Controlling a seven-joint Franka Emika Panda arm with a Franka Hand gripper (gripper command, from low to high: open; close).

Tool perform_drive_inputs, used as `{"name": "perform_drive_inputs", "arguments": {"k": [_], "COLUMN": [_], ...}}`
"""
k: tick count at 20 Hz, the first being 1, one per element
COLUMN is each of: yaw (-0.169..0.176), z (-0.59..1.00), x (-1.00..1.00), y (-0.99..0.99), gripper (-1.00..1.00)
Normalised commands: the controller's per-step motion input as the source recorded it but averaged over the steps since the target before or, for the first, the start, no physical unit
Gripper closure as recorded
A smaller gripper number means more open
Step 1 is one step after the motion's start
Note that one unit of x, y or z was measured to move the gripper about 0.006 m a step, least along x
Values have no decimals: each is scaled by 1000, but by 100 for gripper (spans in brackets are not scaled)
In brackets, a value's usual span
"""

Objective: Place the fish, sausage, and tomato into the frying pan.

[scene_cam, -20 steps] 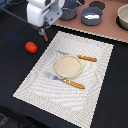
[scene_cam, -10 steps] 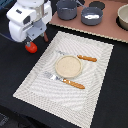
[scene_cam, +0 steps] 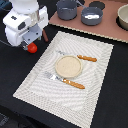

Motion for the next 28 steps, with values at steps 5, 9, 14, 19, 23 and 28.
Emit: {"name": "perform_drive_inputs", "arguments": {"k": [5, 9, 14, 19, 23, 28], "yaw": [0, 0, 0, -6, -31, -3], "z": [-447, -348, -123, 19, 931, 1000], "x": [-485, -476, -217, -104, 555, 940], "y": [0, 0, 15, 39, 461, 720], "gripper": [-100, 100, 100, 100, 100, 100]}}
